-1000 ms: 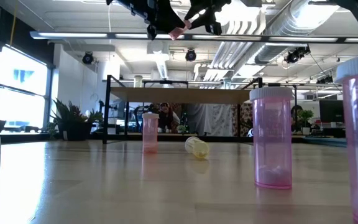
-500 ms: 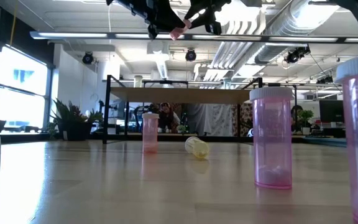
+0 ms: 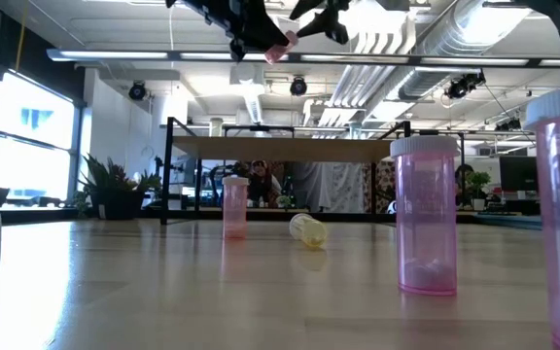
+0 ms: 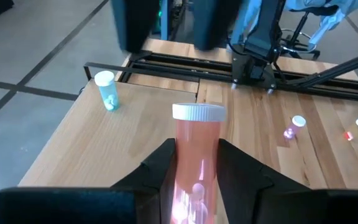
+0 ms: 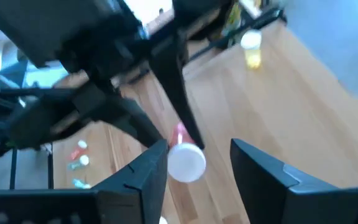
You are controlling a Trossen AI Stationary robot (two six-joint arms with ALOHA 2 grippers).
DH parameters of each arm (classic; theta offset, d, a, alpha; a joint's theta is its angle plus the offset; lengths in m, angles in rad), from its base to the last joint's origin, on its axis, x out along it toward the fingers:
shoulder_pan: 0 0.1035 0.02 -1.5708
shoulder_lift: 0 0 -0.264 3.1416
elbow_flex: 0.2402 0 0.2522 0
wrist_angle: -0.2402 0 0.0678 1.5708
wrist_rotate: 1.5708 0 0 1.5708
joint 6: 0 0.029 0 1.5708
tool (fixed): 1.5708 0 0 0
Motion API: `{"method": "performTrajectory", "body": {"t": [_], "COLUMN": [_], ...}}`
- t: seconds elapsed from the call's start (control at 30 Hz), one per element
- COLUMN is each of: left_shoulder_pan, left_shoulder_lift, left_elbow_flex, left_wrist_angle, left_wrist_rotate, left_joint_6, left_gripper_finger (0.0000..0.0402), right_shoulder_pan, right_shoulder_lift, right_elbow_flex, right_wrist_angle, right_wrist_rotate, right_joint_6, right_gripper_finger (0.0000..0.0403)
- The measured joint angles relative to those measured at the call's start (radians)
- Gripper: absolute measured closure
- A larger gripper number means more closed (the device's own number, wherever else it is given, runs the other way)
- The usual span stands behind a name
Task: Pick and place medicine bottles onto shelf by color
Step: Put the top red pill bottle on the shelf
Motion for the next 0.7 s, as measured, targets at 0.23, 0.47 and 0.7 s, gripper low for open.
{"method": "performTrajectory", "body": {"t": [0.23, 0.47, 0.7], "left_shoulder_pan": [-0.006, -0.059, -0.121], "left_shoulder_lift": [0.000, 0.000, 0.000], "left_elbow_flex": [0.000, 0.000, -0.001], "left_wrist_angle": [0.007, 0.009, 0.056], "left_wrist_rotate": [-0.107, -0.250, -0.357], "left_joint_6": [-0.072, -0.113, -0.155], "left_gripper_finger": [0.0311, 0.0311, 0.0312], "right_shoulder_pan": [-0.048, -0.090, -0.116], "right_shoulder_lift": [-0.042, -0.056, -0.058], "right_elbow_flex": [-0.009, -0.009, -0.009], "right_wrist_angle": [0.016, 0.012, -0.019], "right_wrist_rotate": [0.002, 0.002, 0.001], "right_joint_6": [-0.007, -0.038, -0.082], "right_gripper_finger": [0.0233, 0.0233, 0.0233]}}
